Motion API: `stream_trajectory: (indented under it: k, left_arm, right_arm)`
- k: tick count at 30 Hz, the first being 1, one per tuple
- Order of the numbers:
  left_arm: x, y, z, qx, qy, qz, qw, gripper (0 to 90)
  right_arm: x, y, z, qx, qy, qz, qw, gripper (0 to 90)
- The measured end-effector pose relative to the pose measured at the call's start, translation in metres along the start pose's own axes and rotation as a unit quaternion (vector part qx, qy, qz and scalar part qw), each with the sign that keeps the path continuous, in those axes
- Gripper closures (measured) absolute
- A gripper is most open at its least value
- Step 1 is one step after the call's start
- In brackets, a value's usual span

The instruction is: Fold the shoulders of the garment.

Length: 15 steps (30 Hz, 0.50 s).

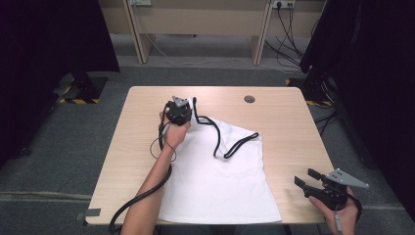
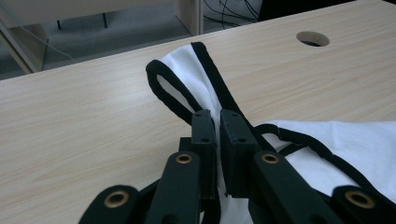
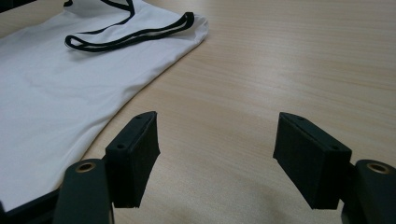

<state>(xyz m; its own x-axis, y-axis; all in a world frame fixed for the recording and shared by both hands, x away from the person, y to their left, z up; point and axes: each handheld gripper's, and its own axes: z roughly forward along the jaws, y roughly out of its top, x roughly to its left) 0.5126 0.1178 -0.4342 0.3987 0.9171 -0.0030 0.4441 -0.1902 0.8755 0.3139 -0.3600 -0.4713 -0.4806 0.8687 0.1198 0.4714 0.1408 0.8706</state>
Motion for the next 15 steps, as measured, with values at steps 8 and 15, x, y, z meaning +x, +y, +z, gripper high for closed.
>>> stream_trajectory:
  k: [8, 15]
  left_arm:
    - [-0.009, -0.013, -0.011, -0.005, -0.005, 0.008, 0.9999, 84.1]
    - [-0.015, -0.021, -0.023, -0.016, -0.009, 0.014, 0.9997, 83.5]
  right_arm:
    - [0.001, 0.0, 0.001, 0.001, -0.001, -0.001, 1.0, 30.9]
    - [0.001, 0.001, 0.001, 0.002, -0.001, -0.004, 1.0, 30.9]
